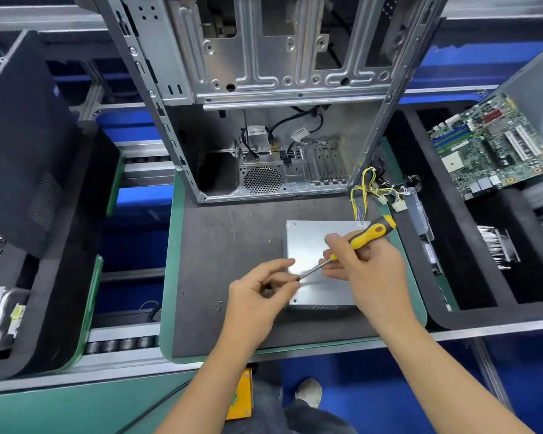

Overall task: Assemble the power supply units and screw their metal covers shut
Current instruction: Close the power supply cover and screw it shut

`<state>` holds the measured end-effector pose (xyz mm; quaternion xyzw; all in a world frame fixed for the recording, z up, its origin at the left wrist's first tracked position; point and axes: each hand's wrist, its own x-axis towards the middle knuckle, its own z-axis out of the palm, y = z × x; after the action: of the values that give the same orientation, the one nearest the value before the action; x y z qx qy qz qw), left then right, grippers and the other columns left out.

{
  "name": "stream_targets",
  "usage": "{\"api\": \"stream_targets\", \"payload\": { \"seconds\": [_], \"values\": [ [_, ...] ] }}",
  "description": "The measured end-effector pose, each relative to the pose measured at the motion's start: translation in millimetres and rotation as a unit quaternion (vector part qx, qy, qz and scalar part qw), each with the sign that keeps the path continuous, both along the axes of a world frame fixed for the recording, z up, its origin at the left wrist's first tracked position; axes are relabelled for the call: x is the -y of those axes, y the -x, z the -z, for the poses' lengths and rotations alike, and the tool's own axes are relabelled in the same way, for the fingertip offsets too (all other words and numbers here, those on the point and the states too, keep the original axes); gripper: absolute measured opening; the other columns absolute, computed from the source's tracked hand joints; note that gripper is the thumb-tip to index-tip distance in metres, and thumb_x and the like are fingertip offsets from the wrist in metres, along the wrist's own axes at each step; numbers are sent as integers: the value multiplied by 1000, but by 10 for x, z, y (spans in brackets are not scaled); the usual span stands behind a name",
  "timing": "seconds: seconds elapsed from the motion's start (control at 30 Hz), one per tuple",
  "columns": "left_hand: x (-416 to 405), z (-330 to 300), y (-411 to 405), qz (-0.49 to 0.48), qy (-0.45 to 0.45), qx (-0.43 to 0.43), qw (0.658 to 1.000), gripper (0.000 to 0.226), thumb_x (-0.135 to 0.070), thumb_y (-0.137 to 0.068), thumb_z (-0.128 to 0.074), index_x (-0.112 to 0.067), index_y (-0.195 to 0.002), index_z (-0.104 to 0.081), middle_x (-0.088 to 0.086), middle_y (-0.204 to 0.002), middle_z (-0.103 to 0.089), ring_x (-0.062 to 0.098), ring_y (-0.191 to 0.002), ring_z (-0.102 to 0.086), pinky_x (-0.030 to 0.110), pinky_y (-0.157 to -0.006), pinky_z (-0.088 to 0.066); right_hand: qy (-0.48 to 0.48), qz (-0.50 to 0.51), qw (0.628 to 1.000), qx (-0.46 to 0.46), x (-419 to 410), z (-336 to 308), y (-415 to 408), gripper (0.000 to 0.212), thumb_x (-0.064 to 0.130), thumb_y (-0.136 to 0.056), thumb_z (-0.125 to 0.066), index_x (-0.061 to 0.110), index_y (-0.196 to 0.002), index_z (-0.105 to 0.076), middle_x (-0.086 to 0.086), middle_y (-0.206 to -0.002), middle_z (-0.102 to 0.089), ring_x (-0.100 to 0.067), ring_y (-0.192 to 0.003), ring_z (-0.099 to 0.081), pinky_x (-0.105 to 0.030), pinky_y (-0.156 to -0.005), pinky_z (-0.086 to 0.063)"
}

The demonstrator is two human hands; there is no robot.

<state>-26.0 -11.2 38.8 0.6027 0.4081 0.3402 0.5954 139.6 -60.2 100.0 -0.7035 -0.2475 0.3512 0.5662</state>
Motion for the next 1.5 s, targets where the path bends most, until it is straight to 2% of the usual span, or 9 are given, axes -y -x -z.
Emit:
{"api": "stream_targets", "payload": {
  "seconds": [0.13, 0.23, 0.33, 0.5, 0.6, 0.77, 1.1, 1.33, 1.5],
  "values": [
    [102, 13, 25, 23, -251, -135, 958, 41, -13, -78, -83, -28, -115, -72, -7, -99, -68, 15, -92, -64, 35, -84, -54, -7, -68, 992, 107, 131, -32, 49, 18, 36, -81, -77, 24, -74, -65, 1, -67, -71, -17, -64, -72, -34, -64, -62],
    [142, 41, 7, 1, -299, -153, 942, 44, -11, -73, -87, -24, -114, -74, -3, -96, -54, 19, -91, -57, 42, -77, -54, -3, -98, 980, 171, 167, -41, 99, 24, 52, -77, -72, 29, -75, -64, 5, -69, -68, -17, -65, -69, -36, -66, -58],
    [162, 61, 9, -4, -346, -163, 924, 44, -11, -70, -89, -20, -111, -75, -19, -90, -46, 9, -92, -45, 44, -69, -52, -14, -127, 966, 225, 192, -35, 141, 22, 52, -78, -70, 34, -77, -59, 10, -70, -65, -15, -64, -65, -23, -61, -51],
    [190, 96, 19, -10, -295, -162, 942, 33, -12, -73, -86, -22, -103, -77, -13, -89, -44, 17, -88, -52, 43, -69, -54, -14, -142, 955, 261, 240, -46, 211, 28, 56, -78, -66, 28, -77, -61, 10, -70, -62, -10, -66, -60, -7, -58, -40],
    [192, 120, 22, -8, -252, -157, 955, 27, -14, -76, -85, -25, -99, -77, -1, -91, -47, 25, -82, -56, 39, -68, -54, -15, -156, 948, 276, 256, -68, 250, 31, 56, -78, -67, 25, -78, -62, 6, -68, -63, -14, -65, -60, -13, -58, -45],
    [215, 114, 12, -21, -253, -146, 956, 37, -14, -75, -85, -36, -100, -68, -3, -88, -47, 21, -79, -54, 27, -65, -47, -21, -170, 937, 304, 279, -110, 301, 33, 51, -81, -67, 19, -84, -64, 0, -70, -64, -21, -66, -64, -33, -61, -52],
    [253, 117, 24, -29, -248, -136, 959, 31, -9, -78, -83, -22, -104, -77, -4, -85, -45, 22, -76, -53, 27, -65, -46, -18, -194, 935, 298, 300, -120, 296, 26, 47, -83, -72, 23, -84, -63, 7, -72, -65, -11, -71, -65, -28, -65, -53],
    [267, 132, 40, -40, -247, -129, 960, 32, -10, -77, -83, -21, -106, -76, -1, -85, -48, 23, -78, -55, 34, -65, -51, 3, -220, 928, 301, 302, -139, 294, 21, 47, -85, -69, 31, -92, -57, 11, -78, -66, -12, -76, -67, -34, -71, -58],
    [282, 140, 41, -54, -243, -126, 960, 35, -9, -75, -85, -16, -108, -77, 0, -86, -50, 25, -78, -58, 41, -68, -54, 39, -225, 943, 241, 310, -197, 231, 35, 40, -80, -78, 44, -96, -47, 18, -90, -67, -4, -82, -70, -30, -72, -58]
  ]
}}
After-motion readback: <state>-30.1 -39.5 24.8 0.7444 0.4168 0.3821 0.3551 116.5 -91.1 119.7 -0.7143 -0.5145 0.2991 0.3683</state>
